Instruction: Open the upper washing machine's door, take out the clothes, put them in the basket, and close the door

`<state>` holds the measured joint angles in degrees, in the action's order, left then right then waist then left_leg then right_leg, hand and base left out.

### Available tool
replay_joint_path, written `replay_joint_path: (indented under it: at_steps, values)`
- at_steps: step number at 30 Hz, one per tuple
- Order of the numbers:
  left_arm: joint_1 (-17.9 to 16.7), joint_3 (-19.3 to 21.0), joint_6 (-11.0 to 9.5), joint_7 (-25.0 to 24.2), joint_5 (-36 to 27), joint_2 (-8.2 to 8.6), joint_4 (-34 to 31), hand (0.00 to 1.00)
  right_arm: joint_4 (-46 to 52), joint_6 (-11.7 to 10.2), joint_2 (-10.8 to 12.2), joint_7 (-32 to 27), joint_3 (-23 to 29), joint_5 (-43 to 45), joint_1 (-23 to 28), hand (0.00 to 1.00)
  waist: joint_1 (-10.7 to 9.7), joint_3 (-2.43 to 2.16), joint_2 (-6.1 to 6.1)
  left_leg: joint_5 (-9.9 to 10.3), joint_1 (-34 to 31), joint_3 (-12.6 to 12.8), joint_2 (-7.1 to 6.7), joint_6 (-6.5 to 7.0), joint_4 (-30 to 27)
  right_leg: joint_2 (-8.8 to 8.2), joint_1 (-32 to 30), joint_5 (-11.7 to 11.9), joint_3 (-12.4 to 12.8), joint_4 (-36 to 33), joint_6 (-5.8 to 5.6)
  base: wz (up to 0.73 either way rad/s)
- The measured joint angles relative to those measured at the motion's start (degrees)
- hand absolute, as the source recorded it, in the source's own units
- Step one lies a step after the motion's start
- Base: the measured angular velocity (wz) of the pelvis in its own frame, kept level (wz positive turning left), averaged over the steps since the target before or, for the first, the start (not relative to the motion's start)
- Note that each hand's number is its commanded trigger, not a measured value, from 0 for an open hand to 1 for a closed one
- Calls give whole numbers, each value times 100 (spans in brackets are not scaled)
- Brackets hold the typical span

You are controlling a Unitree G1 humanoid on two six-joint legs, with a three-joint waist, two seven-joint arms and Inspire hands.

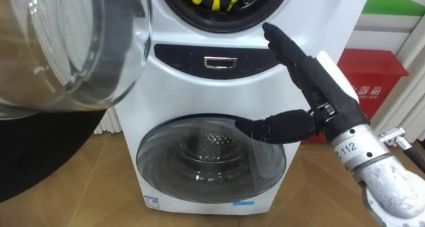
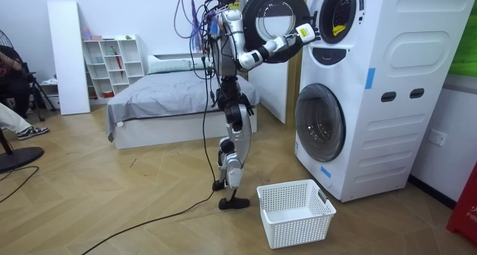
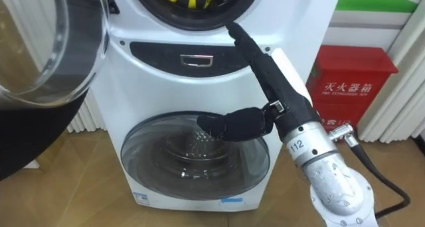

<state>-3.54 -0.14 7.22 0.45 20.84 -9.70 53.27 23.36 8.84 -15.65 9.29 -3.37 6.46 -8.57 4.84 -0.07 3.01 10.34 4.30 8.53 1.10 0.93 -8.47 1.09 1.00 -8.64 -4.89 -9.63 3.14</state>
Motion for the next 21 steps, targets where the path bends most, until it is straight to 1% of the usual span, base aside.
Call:
replay_joint_path:
  at_steps: [5, 8, 9, 10, 11, 12, 13, 14, 15, 16, 17, 18, 19, 20, 21]
  values:
    - [-8, 11, 39, 1, 14, 1, -85, 0, -151, 2, 16, -138, -2, -2, -66, 0, 57, 2, 2, 0, 23, -77, 2, 0, 0, -2, 27, 0, -10, -13, 0, 1]
    - [-35, 87, 69, 16, 0, 0, -43, 0, -261, 9, 124, -194, 0, -52, -135, 0, 45, 12, -2, 0, 43, -96, 5, 0, -25, 2, 115, 0, -26, -20, 0, 2]
    - [-45, 109, 83, 22, -6, -1, -38, 0, -280, 9, 125, -197, -1, -93, -177, 0, 45, 15, -2, 0, 41, -95, 8, 0, -30, 4, 109, 0, -22, -28, 0, 0]
    - [-82, 121, 95, 66, -20, -9, -39, 0, -368, 7, 123, -239, 2, -205, -297, 0, 38, 27, 2, 1, 34, -94, 16, -1, -59, 7, 96, -3, -27, -62, 4, 0]
    - [-123, 121, 100, 121, -52, -18, -35, 0, -515, 6, 122, -303, 0, -288, -444, 0, 42, 48, 12, 27, 22, -89, 25, -41, -142, 7, 84, -39, -35, -130, 25, 0]
    - [-132, 120, 105, 149, -66, -18, -25, 0, -584, 5, 120, -342, 2, -307, -512, 0, 49, 51, 16, 68, -3, -91, 37, -55, -219, 11, 83, -67, -52, -155, 50, 0]
    - [-138, 146, 104, 167, -56, -19, 5, 0, -720, 3, 120, -420, 5, -352, -631, 0, 94, 55, 16, 219, -139, -89, 84, -75, -555, 21, -3, -171, -87, -331, 84, 0]
    - [-125, 234, 96, 172, -41, -26, 109, 0, -828, -10, 130, -487, 7, -343, -669, 0, 198, 66, 10, 426, -321, -91, 146, -120, -1130, 41, -74, -329, -86, -570, 122, 0]
    - [-139, 252, 101, 184, -40, -44, 151, 0, -893, -20, 146, -495, 6, -343, -680, 0, 231, 67, 8, 513, -428, -97, 170, -138, -1453, 49, -84, -430, -76, -698, 144, 0]
    - [-218, 294, 109, 212, -38, -86, 172, 0, -977, -23, 158, -512, 6, -352, -679, 0, 245, 77, 28, 599, -659, -105, 254, -182, -2108, 61, -90, -581, -88, -922, 179, 5]
    - [-341, 295, 110, 279, -28, -138, 178, 0, -1070, -79, 152, -545, 6, -428, -695, 0, 295, 95, -2, 597, -897, -146, 356, -183, -2735, 101, -63, -691, -90, -1053, 241, 7]
    - [-394, 295, 110, 299, -23, -154, 196, 0, -1134, -142, 152, -572, 7, -447, -709, 0, 318, 90, -29, 595, -988, -172, 385, -183, -2969, 131, -32, -699, -98, -1065, 248, 9]
    - [-506, 313, 127, 316, 7, -170, 218, 0, -1215, -206, 150, -685, 9, -467, -726, 0, 328, 106, -102, 529, -1292, -277, 480, -217, -3553, 227, 99, -760, -66, -1067, 315, 17]
    - [-631, 315, 147, 318, 24, -187, 215, 0, -1300, -250, 183, -771, 5, -589, -725, 0, 315, 101, -81, 547, -1504, -413, 423, -232, -3690, 223, 146, -823, -28, -1091, 326, 23]
    - [-664, 314, 164, 315, 27, -182, 216, 0, -1325, -254, 185, -809, 11, -646, -726, 0, 278, 106, -67, 561, -1623, -496, 387, -219, -3581, 204, 155, -848, 2, -1096, 326, 25]
